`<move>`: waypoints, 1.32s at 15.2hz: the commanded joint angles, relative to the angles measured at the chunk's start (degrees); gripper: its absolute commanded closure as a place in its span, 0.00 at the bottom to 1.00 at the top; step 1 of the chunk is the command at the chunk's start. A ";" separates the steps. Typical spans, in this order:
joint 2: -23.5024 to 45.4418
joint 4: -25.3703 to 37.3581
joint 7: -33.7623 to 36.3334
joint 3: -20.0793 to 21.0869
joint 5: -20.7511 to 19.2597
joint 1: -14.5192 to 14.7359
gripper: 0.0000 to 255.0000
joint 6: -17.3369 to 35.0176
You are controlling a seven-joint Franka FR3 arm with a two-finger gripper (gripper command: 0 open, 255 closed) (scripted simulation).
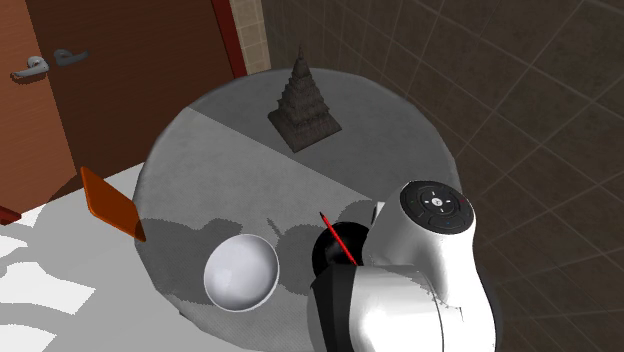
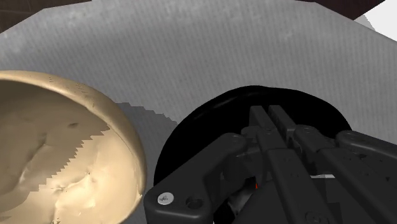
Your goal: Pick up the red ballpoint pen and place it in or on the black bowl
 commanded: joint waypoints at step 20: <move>-4.83 3.78 -0.63 -0.91 0.49 0.16 0.00 -8.55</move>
